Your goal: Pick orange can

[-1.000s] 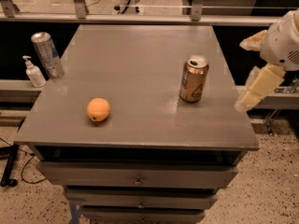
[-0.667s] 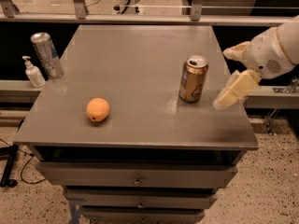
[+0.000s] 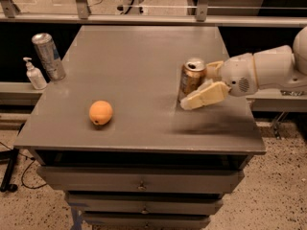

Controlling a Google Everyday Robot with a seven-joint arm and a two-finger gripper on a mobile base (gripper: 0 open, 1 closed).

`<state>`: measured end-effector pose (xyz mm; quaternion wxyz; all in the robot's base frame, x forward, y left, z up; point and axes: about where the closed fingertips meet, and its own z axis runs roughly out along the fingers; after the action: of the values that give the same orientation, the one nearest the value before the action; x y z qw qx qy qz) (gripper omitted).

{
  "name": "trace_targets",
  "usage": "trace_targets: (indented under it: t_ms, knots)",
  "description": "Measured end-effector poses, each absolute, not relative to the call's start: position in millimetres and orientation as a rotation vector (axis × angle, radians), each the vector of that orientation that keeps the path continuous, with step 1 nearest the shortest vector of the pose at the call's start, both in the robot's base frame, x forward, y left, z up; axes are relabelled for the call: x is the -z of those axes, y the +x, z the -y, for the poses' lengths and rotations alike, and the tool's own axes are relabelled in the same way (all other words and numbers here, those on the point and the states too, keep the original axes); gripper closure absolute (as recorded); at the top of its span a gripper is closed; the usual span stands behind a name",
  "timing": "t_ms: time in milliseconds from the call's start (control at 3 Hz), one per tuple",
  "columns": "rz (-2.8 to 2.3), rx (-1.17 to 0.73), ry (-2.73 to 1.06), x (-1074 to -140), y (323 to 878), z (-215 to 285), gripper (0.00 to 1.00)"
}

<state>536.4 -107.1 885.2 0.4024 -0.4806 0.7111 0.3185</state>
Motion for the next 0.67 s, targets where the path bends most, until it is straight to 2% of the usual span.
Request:
trace_targets:
  t_ms: [333, 667]
  knots:
    - [-1.696, -0.881, -1.151, -885.9, 542.4, 86.3, 0.42]
    - [-1.62, -0.856, -1.127, -900.8, 558.2, 82.8, 0.65]
